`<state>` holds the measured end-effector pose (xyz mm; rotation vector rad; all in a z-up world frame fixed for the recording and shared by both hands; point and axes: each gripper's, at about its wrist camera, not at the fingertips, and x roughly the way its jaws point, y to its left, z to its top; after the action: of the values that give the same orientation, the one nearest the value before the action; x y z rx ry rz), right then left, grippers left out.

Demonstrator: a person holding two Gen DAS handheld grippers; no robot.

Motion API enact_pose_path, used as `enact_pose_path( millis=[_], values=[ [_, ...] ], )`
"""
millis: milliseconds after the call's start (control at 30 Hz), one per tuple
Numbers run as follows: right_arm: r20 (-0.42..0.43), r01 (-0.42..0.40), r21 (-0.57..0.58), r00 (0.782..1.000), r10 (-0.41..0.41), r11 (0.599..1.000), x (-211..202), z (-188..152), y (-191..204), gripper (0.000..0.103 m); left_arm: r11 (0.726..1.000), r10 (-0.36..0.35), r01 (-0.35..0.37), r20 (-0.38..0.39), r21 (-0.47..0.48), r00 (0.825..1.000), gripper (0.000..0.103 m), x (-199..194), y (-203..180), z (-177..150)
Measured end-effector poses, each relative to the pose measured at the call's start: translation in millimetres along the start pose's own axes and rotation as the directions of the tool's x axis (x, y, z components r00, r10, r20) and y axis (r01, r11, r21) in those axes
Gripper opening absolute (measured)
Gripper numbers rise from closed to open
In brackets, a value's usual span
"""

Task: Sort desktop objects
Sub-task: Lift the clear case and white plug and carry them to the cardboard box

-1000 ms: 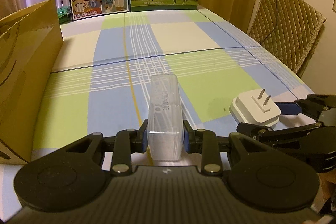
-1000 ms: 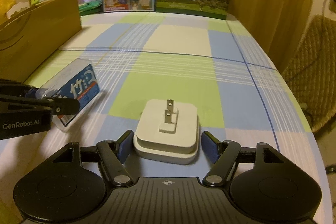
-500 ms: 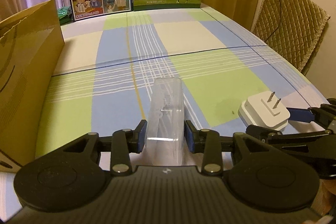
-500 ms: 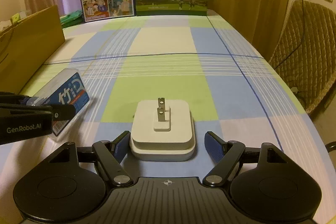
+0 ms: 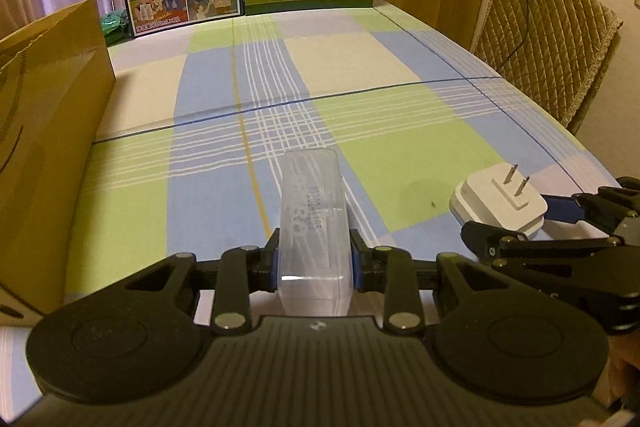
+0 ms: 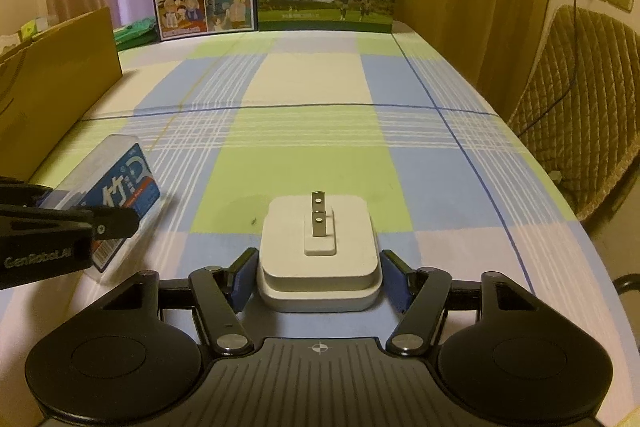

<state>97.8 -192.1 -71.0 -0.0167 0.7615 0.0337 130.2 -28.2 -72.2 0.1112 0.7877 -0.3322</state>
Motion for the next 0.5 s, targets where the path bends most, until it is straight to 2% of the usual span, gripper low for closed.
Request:
enact_pose_path(
  millis=[500],
  values=[
    [-0.009,-0.042,-0.005,0.999,0.042,0.999,-43.2,-8.3,12.4,0.061,0.999,0.000,0.001,0.013,-0.034,1.000,0.026,-50.1,2.1,-14.1]
  ],
)
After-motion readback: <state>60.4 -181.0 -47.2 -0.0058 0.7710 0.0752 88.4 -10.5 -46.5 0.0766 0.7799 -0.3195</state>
